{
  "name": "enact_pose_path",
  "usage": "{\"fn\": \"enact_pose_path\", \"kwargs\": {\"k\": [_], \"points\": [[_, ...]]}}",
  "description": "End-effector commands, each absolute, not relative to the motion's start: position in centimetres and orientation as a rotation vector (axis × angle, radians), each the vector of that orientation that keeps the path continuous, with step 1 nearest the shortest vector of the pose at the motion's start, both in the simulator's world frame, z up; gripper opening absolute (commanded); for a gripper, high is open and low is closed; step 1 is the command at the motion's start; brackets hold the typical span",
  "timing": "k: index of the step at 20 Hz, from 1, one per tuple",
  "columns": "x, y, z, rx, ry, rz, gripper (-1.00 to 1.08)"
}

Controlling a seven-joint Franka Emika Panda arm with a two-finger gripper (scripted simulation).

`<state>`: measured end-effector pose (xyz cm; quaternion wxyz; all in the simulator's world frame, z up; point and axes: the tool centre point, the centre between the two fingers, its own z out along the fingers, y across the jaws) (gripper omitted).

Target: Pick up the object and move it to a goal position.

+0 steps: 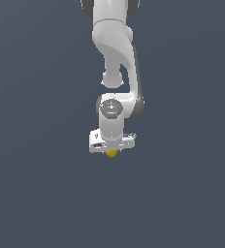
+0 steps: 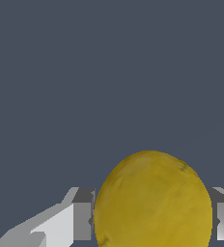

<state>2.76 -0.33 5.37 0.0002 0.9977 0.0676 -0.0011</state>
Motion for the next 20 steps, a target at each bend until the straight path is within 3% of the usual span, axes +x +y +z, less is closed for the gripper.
{"fn": "enact_pose_path", "kwargs": {"k": [1,20], "points": [[2.4,0.5,6.8,3.134,0.213,0.0,-1.0],[-2.4,9.8,23.4,3.132,0.214,0.0,-1.0]]}}
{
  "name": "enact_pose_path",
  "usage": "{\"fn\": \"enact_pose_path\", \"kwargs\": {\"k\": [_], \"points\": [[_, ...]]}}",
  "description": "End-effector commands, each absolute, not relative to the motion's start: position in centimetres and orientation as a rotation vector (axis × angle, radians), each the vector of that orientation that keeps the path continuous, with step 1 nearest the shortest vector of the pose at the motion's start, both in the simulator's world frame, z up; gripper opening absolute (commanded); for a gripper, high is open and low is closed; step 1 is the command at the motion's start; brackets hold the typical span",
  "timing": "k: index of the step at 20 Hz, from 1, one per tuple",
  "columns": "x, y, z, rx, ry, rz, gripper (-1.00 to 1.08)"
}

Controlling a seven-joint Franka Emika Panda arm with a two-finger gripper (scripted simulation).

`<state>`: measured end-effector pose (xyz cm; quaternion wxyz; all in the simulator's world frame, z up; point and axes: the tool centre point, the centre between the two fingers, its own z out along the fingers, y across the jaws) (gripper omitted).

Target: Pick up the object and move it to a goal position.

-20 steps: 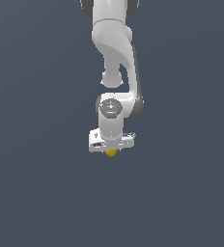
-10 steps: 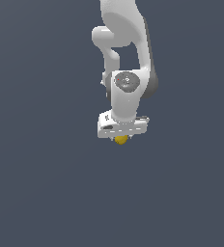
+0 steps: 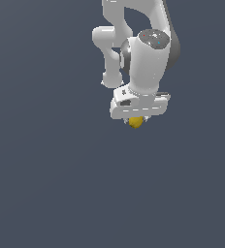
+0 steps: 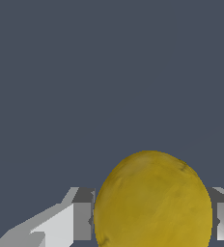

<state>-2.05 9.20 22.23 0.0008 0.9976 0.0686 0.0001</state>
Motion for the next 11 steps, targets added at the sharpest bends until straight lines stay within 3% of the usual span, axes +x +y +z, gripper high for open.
{"fn": "enact_pose_path", "kwargs": {"k": [1,11], "points": [[-2.5,10.2,24.0,3.133,0.214,0.0,-1.0],[-3.1,11.9,27.1,3.134,0.214,0.0,-1.0]]}}
